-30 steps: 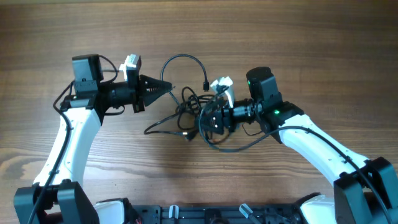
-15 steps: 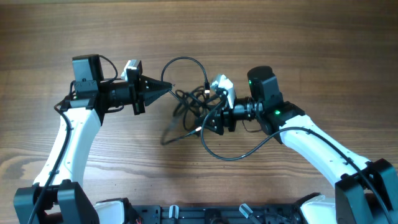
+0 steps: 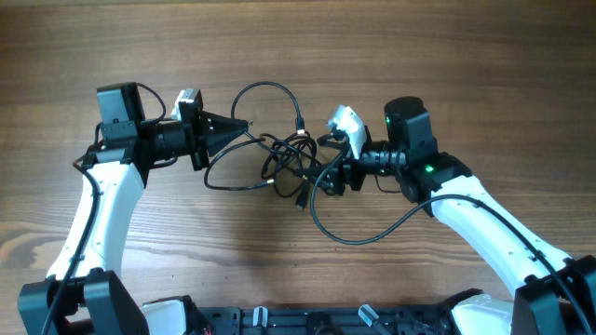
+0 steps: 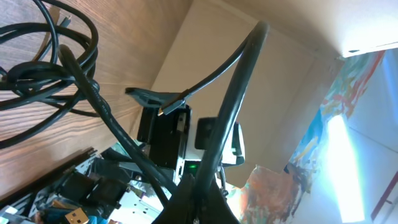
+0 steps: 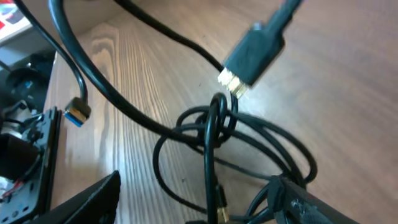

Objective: Untangle cables

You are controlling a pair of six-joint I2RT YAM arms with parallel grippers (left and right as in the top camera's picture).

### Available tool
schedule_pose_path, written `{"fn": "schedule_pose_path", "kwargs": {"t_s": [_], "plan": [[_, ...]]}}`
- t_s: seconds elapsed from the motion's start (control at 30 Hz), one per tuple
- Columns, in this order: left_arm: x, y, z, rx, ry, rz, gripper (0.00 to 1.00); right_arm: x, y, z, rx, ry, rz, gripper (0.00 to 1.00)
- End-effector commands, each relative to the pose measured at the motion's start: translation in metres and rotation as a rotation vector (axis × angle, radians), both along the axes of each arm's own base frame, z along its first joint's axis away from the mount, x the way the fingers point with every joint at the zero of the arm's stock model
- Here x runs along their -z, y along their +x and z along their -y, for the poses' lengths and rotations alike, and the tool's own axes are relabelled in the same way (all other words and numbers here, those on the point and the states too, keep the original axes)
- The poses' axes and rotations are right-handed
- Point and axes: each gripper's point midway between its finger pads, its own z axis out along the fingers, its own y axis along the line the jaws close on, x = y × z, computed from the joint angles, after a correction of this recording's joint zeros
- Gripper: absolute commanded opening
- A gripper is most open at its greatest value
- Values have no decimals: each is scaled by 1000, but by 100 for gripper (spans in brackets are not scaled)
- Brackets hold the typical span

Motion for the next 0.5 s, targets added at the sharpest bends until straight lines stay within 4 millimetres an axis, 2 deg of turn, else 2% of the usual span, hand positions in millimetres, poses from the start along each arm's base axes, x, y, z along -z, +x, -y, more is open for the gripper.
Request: {"fn": "schedule_pose_path", "kwargs": {"t_s": [0.0,0.13,0.33,0.47], "plan": [[-10,-2,0,10,-13,24,4,-23,-15,-14,-116,83,74,78],[-10,-2,0,10,-13,24,4,-25,-24,-30,-155,84,108,78],[-13,-5,1,25,-31,26,4,-19,-21,-49,-148,60,163,77],[-16,-7,2,38,-46,28,4,-16,-19,-53,-153,65,174,67]]}}
